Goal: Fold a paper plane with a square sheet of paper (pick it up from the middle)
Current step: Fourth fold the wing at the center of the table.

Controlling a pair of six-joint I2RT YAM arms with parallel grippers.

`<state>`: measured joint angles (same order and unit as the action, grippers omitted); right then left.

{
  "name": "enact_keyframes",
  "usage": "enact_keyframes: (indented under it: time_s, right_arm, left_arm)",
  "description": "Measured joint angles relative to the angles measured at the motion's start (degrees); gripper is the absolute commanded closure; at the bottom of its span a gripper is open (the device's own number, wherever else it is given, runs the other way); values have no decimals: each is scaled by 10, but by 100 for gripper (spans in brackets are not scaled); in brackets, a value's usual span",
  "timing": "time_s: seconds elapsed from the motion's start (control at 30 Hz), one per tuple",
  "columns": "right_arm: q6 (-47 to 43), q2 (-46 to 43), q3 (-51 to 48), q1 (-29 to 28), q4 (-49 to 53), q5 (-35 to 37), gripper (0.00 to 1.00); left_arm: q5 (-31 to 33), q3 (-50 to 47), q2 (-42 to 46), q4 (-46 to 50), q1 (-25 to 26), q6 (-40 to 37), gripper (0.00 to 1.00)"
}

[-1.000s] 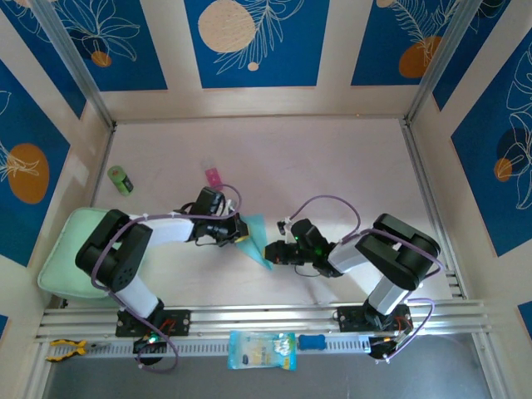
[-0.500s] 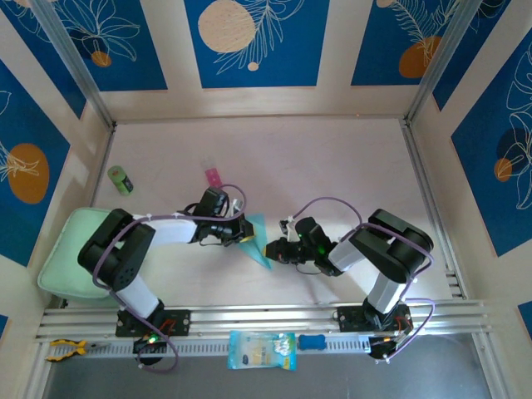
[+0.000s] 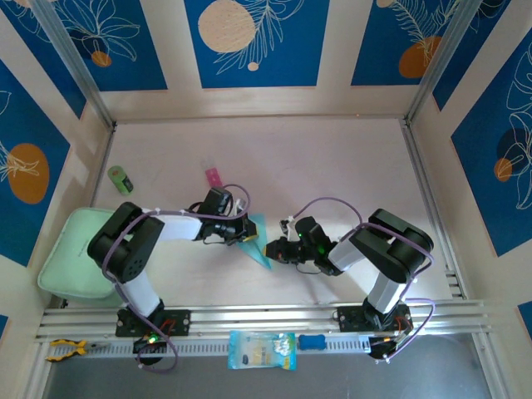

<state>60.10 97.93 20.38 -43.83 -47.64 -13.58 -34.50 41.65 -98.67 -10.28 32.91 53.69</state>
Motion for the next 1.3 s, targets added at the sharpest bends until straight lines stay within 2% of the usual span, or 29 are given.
enact_keyframes:
  time_s: [0.97,1.3]
  right_arm:
    - [0,-11,17,0,51,0,95]
    - [0,-20,22,0,73,2,91]
  left_arm:
    - [-5,22,-36,3,0,-9,96]
    - [-11,32,-47,18,0,-27,97]
